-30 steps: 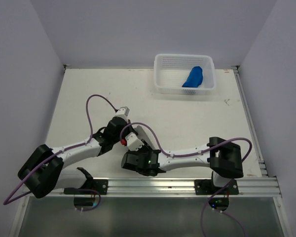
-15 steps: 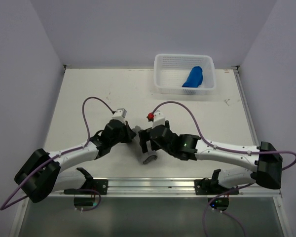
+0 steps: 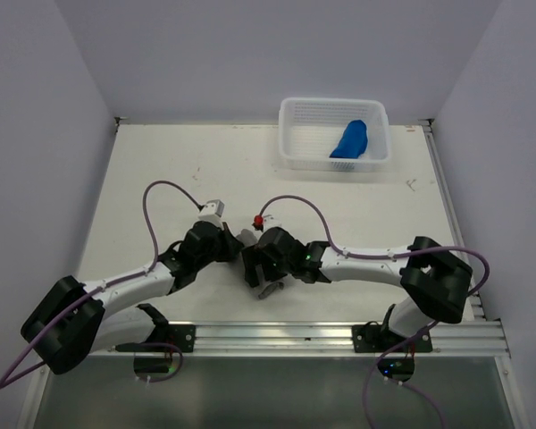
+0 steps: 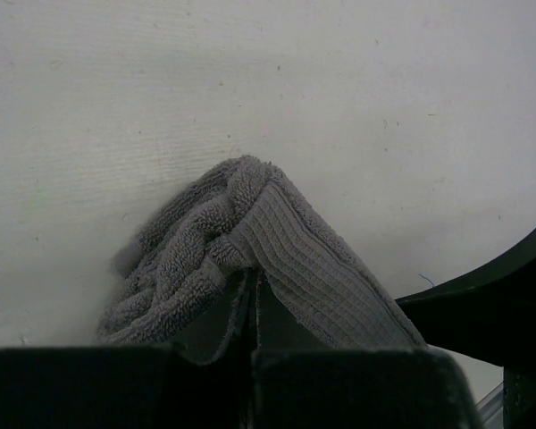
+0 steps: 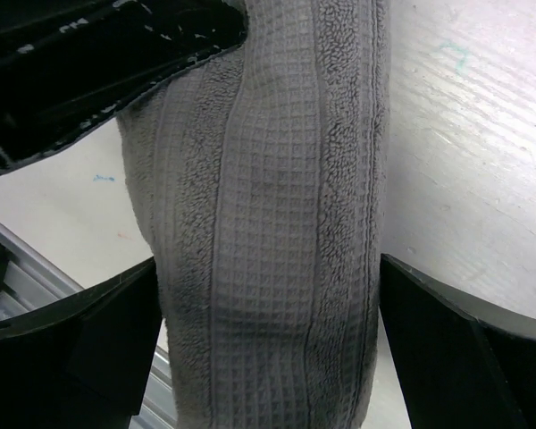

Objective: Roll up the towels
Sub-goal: Place the rolled towel into the container

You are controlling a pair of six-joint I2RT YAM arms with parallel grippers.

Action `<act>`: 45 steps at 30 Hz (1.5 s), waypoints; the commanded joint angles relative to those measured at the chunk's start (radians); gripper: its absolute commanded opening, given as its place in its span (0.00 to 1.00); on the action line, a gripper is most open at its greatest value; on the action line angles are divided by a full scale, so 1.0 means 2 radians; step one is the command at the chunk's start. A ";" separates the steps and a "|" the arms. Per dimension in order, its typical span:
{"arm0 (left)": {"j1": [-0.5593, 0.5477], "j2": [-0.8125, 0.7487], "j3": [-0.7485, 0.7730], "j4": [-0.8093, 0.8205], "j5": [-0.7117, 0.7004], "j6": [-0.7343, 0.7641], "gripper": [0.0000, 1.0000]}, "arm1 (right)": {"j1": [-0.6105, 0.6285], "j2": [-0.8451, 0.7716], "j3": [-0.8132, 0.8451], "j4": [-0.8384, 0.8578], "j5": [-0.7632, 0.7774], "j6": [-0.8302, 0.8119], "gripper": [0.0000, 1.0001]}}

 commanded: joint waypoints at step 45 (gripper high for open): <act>0.073 -0.009 0.428 -0.317 -0.166 0.180 0.09 | -0.115 0.001 0.207 -0.081 -0.003 -0.055 0.04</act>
